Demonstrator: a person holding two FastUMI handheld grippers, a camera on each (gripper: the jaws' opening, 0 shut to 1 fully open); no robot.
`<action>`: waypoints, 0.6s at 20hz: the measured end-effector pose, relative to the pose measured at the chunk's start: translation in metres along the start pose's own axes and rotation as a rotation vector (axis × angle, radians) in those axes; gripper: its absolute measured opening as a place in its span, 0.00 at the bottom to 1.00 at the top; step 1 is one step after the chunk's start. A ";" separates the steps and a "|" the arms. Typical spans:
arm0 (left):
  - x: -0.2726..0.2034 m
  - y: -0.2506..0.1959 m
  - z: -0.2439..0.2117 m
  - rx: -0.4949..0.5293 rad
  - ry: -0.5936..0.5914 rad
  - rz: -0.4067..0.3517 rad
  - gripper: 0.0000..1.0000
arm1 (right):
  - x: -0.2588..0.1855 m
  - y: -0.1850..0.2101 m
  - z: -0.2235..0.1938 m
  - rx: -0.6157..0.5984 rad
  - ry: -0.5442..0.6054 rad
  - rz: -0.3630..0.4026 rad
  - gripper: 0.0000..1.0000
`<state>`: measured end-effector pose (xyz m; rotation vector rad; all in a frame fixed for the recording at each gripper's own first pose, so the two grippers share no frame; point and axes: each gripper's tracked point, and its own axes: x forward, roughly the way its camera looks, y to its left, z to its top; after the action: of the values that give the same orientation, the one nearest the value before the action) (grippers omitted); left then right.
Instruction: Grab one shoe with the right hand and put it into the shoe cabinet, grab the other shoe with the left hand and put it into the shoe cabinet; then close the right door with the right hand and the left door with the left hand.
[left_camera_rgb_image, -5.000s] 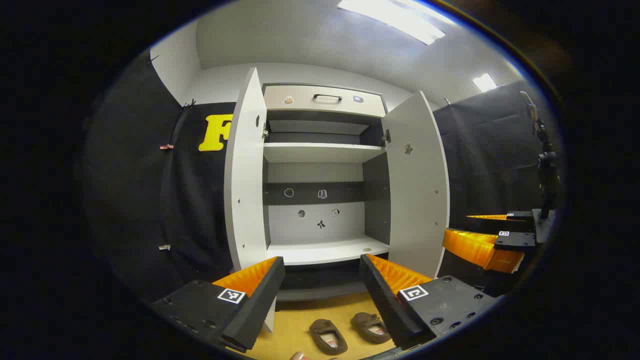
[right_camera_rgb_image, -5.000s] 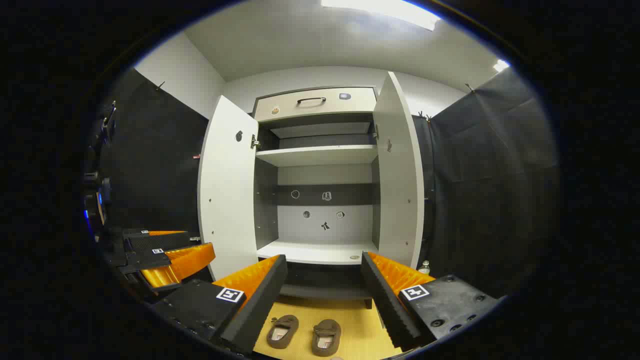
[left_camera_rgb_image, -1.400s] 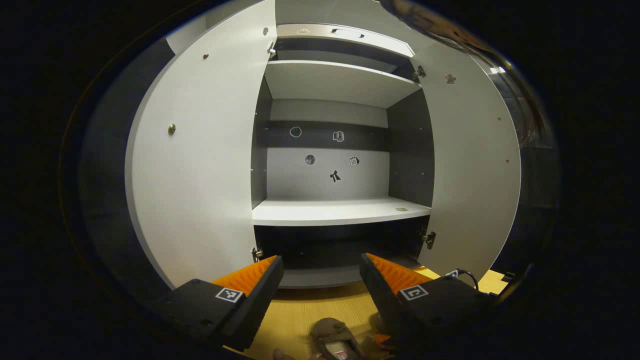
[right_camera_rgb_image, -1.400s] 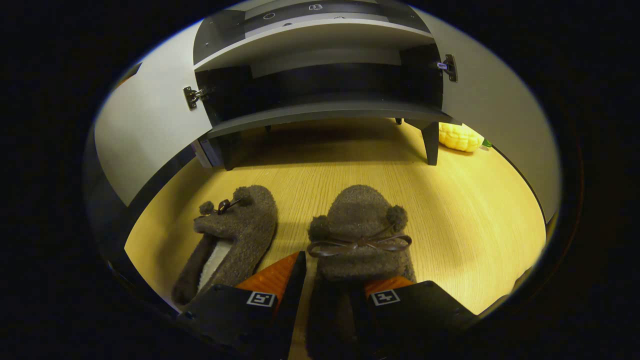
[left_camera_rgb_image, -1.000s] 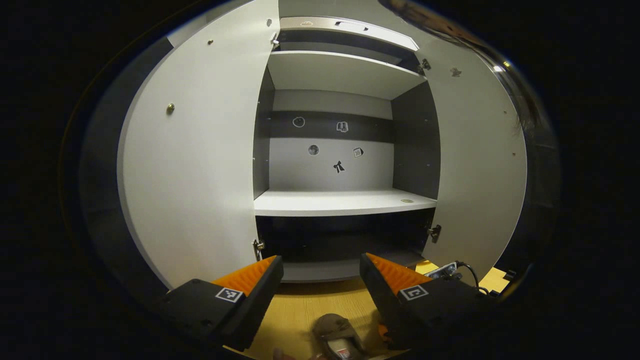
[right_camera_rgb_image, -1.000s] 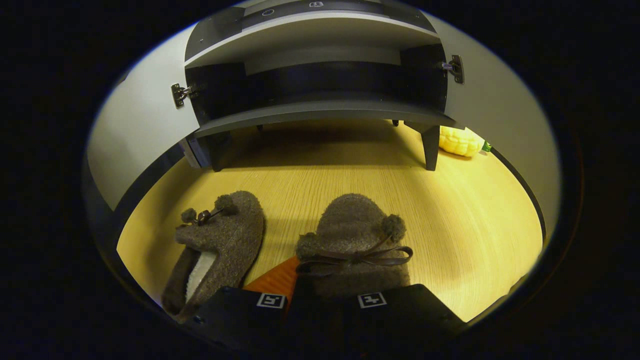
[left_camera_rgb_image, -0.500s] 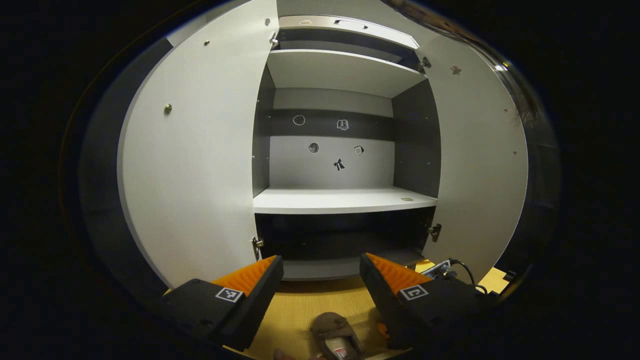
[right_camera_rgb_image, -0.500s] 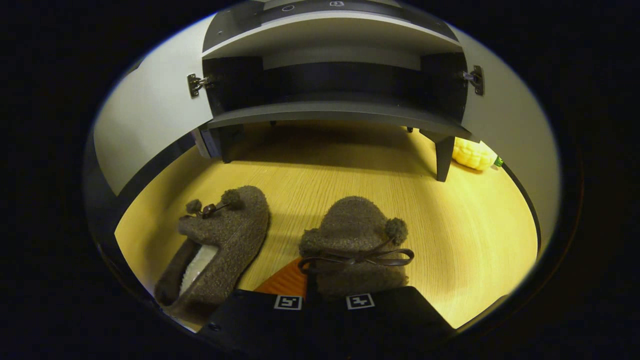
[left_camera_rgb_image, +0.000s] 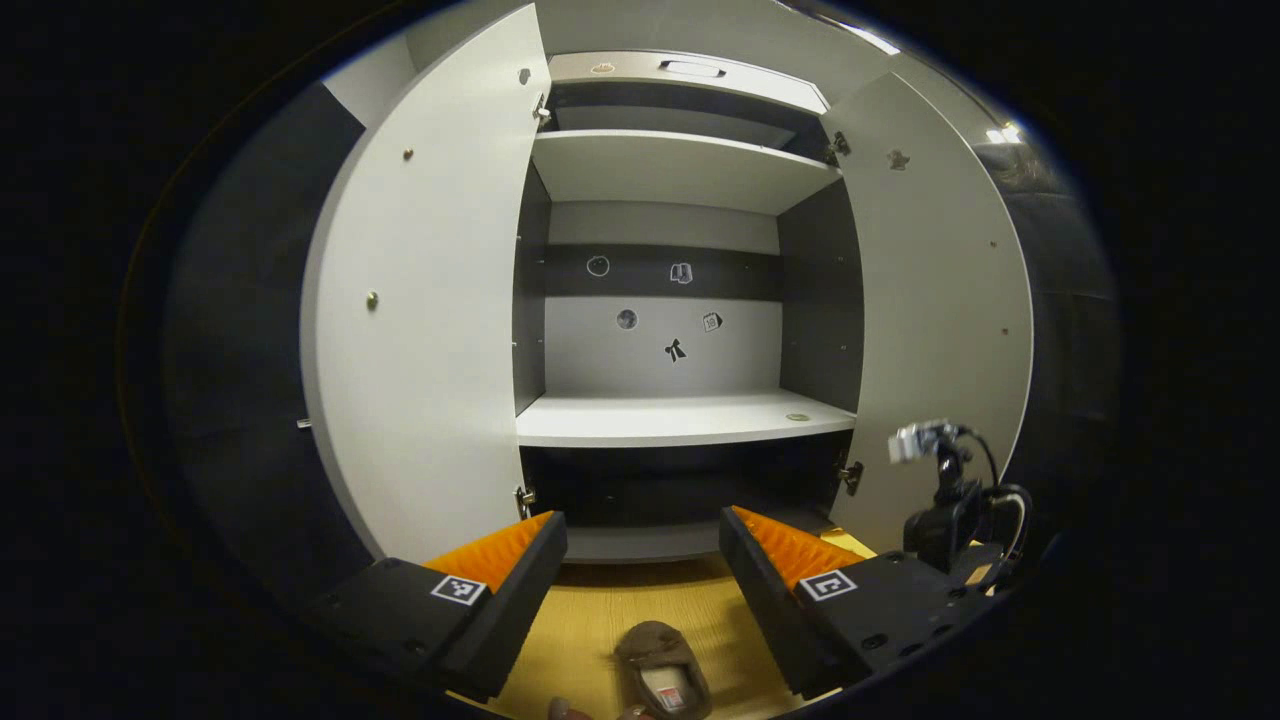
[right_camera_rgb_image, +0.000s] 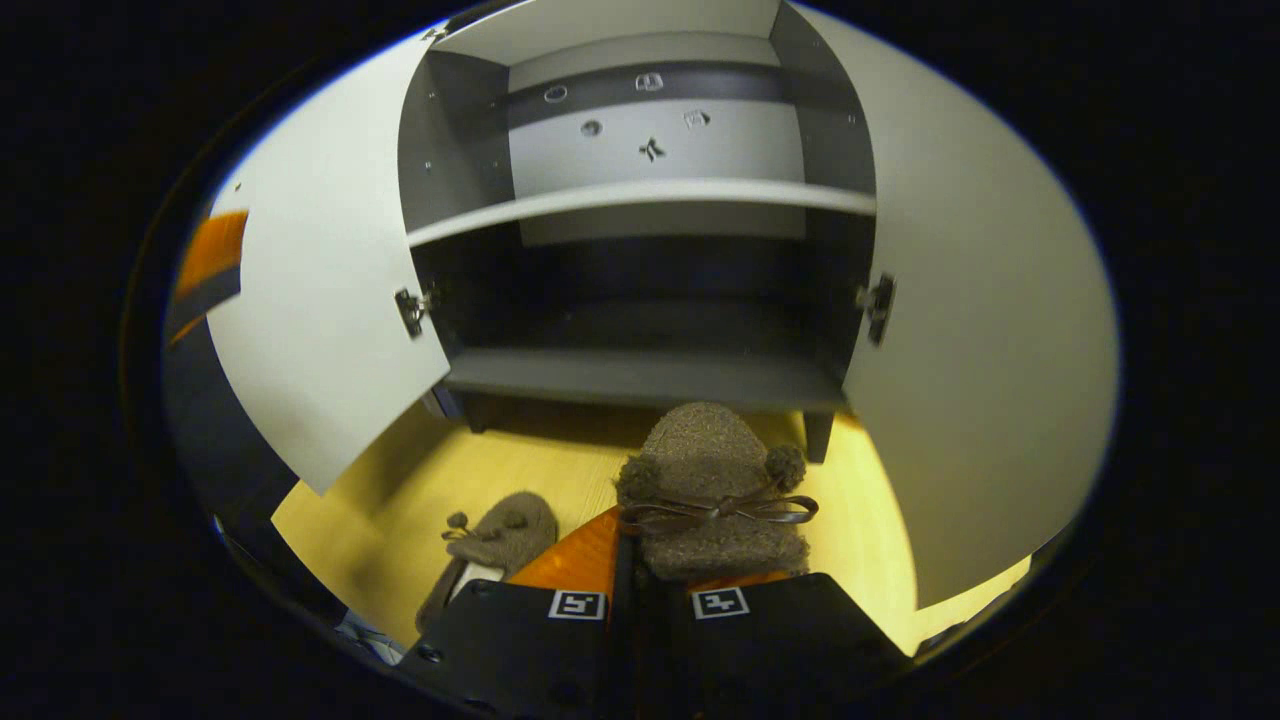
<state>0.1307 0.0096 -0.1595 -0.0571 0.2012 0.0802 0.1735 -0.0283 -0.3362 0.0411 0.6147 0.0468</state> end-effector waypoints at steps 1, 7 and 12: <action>-0.007 -0.004 0.001 -0.008 0.007 -0.006 0.98 | -0.006 0.001 0.022 -0.003 -0.036 0.004 0.17; -0.040 -0.018 0.012 -0.028 0.009 -0.005 0.98 | -0.014 0.009 0.151 -0.010 -0.255 0.022 0.17; -0.050 -0.014 0.015 -0.055 0.013 0.047 0.98 | 0.000 0.013 0.268 -0.034 -0.430 0.021 0.17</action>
<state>0.0857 -0.0070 -0.1339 -0.1079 0.2133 0.1323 0.3276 -0.0222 -0.1164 0.0232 0.1832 0.0668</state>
